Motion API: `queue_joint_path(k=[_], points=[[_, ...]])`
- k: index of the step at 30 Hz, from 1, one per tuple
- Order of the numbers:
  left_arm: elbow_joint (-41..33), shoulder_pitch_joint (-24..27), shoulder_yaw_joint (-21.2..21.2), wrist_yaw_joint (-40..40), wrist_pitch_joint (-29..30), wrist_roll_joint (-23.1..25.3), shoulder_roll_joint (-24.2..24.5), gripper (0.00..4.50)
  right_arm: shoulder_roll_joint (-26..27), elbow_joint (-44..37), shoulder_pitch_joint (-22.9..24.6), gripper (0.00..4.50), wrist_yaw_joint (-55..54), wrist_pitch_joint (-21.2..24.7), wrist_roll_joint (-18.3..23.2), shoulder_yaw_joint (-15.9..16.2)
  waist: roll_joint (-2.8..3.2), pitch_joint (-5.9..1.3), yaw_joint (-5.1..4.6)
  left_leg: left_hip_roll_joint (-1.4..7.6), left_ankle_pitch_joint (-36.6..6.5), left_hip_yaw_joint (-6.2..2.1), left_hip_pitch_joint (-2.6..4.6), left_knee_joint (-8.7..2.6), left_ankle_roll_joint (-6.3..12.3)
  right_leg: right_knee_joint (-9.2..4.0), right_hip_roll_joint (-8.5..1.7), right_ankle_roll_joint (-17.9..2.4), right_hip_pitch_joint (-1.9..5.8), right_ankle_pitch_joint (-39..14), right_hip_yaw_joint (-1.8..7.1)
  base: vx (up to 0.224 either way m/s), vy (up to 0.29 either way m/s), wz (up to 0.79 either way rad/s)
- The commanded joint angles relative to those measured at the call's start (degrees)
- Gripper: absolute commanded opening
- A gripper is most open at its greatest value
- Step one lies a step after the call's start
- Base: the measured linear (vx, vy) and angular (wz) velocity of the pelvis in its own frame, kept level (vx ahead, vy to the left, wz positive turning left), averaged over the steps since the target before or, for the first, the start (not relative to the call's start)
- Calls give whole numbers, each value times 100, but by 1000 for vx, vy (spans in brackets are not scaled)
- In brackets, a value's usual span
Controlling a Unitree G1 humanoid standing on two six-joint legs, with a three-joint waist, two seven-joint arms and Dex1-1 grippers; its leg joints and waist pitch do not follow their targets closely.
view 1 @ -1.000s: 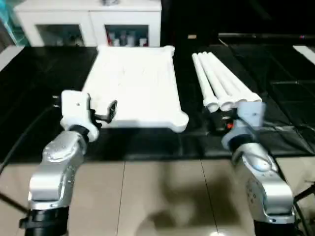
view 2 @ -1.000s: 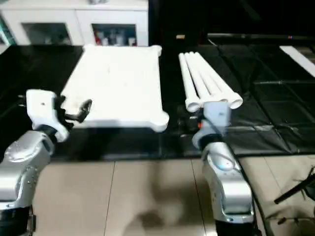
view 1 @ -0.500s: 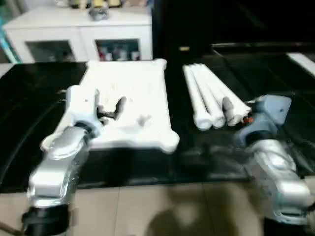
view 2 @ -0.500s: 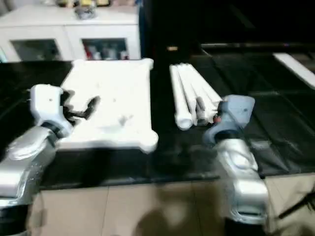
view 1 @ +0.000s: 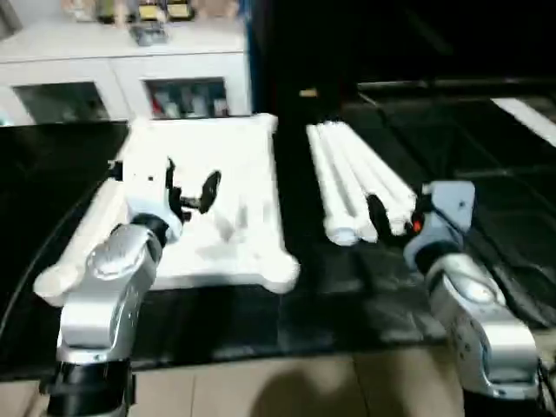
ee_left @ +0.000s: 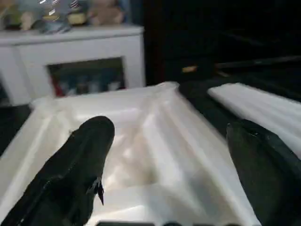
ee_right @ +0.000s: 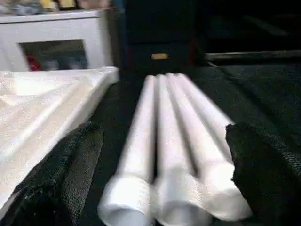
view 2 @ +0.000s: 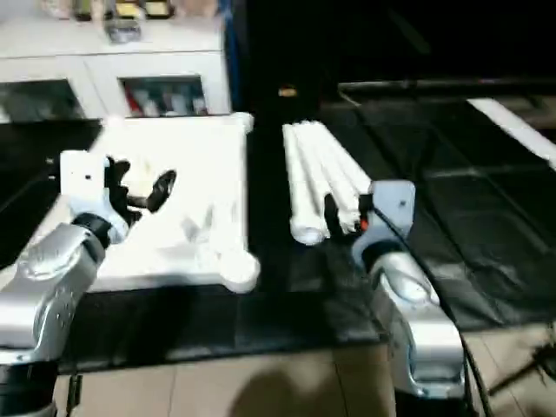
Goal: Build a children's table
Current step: Move to table
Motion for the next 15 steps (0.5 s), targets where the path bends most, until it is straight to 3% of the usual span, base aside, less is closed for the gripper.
queue_joint_path(k=[1, 2, 3, 4, 5, 6, 7, 8, 9, 10, 11, 12, 13, 14, 15], points=[[12, -8, -2, 40, 23, 47, -4, 433, -97, -57, -43, 450, 116, -42, -112, 149, 166, -361, -269, 792, -2399, -616, 678, -861, 511, 5, -231, -731, -227, -969, 36, 125, 81, 1], [9, -11, -8, 41, 25, 50, -4, 433, -125, -79, -29, 450, 163, -45, -108, 188, 192, -391, -316, 839, -1825, -762, 867, -811, 1133, 241, -250, -386, -475, -337, 1, 122, 54, 8], [15, -16, -29, 45, 31, 56, 5, 433, -154, -111, -13, 450, 197, -9, -88, 223, 109, -351, -343, 842, -1051, -753, 855, -743, 1875, 369, -332, -21, -607, -102, 27, 133, 26, 5], [22, -18, -39, 37, 19, 62, 14, 433, -158, -116, -10, 450, 215, 5, -70, 227, 43, -360, -351, 819, -590, -731, 861, -694, 2186, 373, -388, 112, -677, 18, 68, 133, 26, 5], [41, -14, -53, 0, -31, 53, 23, 433, -159, -127, -4, 450, 266, 39, -18, 229, 5, -316, -301, 748, -296, -628, 775, -662, 2328, 311, -435, 155, -683, 142, 114, 112, -6, 6], [53, 14, -107, -123, 14, 17, 81, 433, -164, -142, 5, 450, 342, 74, 46, 227, -348, -372, -188, 66, 148, -64, 131, -300, 1876, -320, -738, -18, -151, 1144, 467, 93, -58, 11], [67, 49, -213, -257, 17, 59, 184, 433, -203, -148, 3, 450, 408, 111, 71, 246, -414, -437, -59, -194, 274, 85, -175, -4, 1633, -346, -952, -287, 201, 1767, 752, 93, -58, 11], [79, 77, -303, -371, 9, 104, 274, 433, -243, -155, -3, 450, 462, 152, 102, 266, -402, -503, 62, -48, 640, -43, -395, 26, 1015, -226, -1150, -391, 409, 3069, 827, 96, -87, 1], [95, 122, -452, -650, -36, 130, 453, 433, -328, -187, -18, 450, 600, 202, 161, 315, -303, -501, 36, -13, 1425, -54, -398, -216, 474, 51, -805, -322, 334, 4855, 540, 54, -70, -10], [99, 138, -505, -774, -48, 122, 524, 433, -369, -198, -26, 450, 652, 203, 165, 341, -261, -508, 35, -12, 1677, -46, -335, -243, 279, 101, -630, -273, 269, 5335, 445, 54, -70, -10], [98, 141, -515, -800, -40, 117, 539, 433, -376, -199, -27, 450, 660, 206, 165, 345, -225, -516, 30, 16, 1860, -46, -260, -234, 166, 120, -550, -258, 213, 5603, 406, 0, 0, 0], [93, 165, -607, -1057, 35, 66, 689, 433, -446, -206, -43, 450, 744, 238, 162, 388, -121, -505, 36, 124, 1767, -62, -143, -264, -34, 79, -484, -402, 141, 5027, 336, 0, 0, 0], [89, 170, -726, -1499, 206, -78, 928, 433, -615, -198, -82, 450, 941, 285, 155, 475, -108, -472, 36, 162, 1607, -86, -114, -305, -140, 25, -482, -476, 120, 4515, 305, 0, 0, 0], [82, 164, -768, -1704, 286, -160, 1031, 433, -702, -190, -102, 450, 1051, 317, 166, 515, -100, -411, 53, 240, 1013, -110, -33, -371, -343, -82, -506, -616, 68, 3265, 305, 0, 0, 0], [88, 145, -838, -1991, 342, -226, 1204, 433, -879, -184, -143, 450, 1235, 453, 169, 613, -80, -375, 55, 269, 638, -112, -7, -413, -433, -130, -520, -734, 47, 2615, 304, 0, 0, 0]])
